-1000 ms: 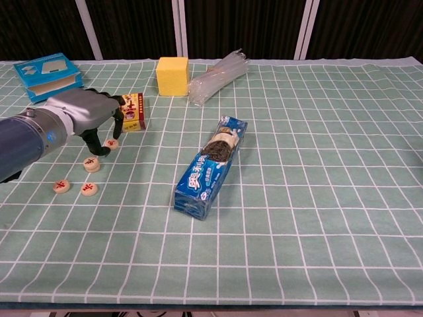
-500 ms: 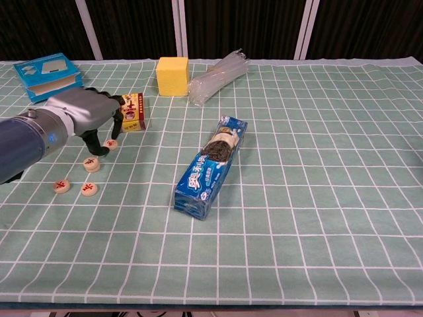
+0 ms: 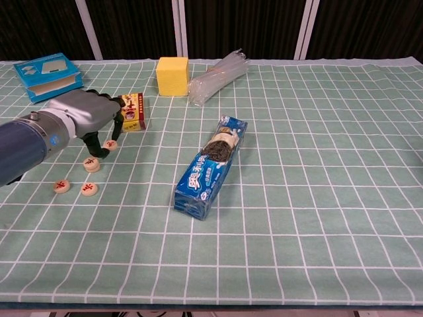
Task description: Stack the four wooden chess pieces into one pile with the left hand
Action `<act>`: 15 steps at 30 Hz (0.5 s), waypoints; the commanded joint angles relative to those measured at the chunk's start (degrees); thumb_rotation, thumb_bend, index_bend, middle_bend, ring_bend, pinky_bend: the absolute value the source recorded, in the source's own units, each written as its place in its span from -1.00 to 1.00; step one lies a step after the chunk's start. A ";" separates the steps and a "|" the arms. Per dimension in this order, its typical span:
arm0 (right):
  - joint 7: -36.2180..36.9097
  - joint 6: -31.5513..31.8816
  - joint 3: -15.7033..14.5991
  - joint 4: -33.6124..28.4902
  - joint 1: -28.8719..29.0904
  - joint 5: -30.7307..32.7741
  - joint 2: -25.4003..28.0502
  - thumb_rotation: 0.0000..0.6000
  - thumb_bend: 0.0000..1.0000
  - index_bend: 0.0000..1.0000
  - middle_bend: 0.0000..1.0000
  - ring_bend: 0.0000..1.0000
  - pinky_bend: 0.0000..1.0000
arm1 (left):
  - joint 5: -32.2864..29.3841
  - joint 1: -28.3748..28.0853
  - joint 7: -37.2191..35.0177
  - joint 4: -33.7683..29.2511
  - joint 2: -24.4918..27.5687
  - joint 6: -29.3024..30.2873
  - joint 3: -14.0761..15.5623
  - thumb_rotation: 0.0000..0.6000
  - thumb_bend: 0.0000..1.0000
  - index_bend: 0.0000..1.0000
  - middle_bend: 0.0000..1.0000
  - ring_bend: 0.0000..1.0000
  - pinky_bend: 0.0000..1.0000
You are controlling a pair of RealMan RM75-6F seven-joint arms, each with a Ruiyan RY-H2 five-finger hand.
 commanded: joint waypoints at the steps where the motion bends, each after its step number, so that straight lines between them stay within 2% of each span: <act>1: 0.00 0.01 0.02 0.02 -0.01 0.04 0.00 1.00 -0.53 -1.00 -0.98 -1.00 -1.00 | -0.05 0.02 0.10 -0.03 0.06 0.05 0.03 1.00 -0.34 0.01 -0.93 -1.00 -1.00; 9: 0.21 0.03 0.11 0.10 -0.01 0.12 0.01 1.00 -0.53 -1.00 -0.98 -1.00 -1.00 | 0.33 0.14 -0.20 -2.12 1.50 0.74 -0.41 1.00 -0.33 0.01 -0.93 -1.00 -1.00; 15: -0.02 0.08 0.02 0.20 0.01 0.00 -0.06 1.00 -0.53 -1.00 -0.98 -1.00 -1.00 | 2.83 0.68 -0.66 -9.32 5.57 3.77 -0.91 1.00 -0.32 0.01 -0.93 -1.00 -1.00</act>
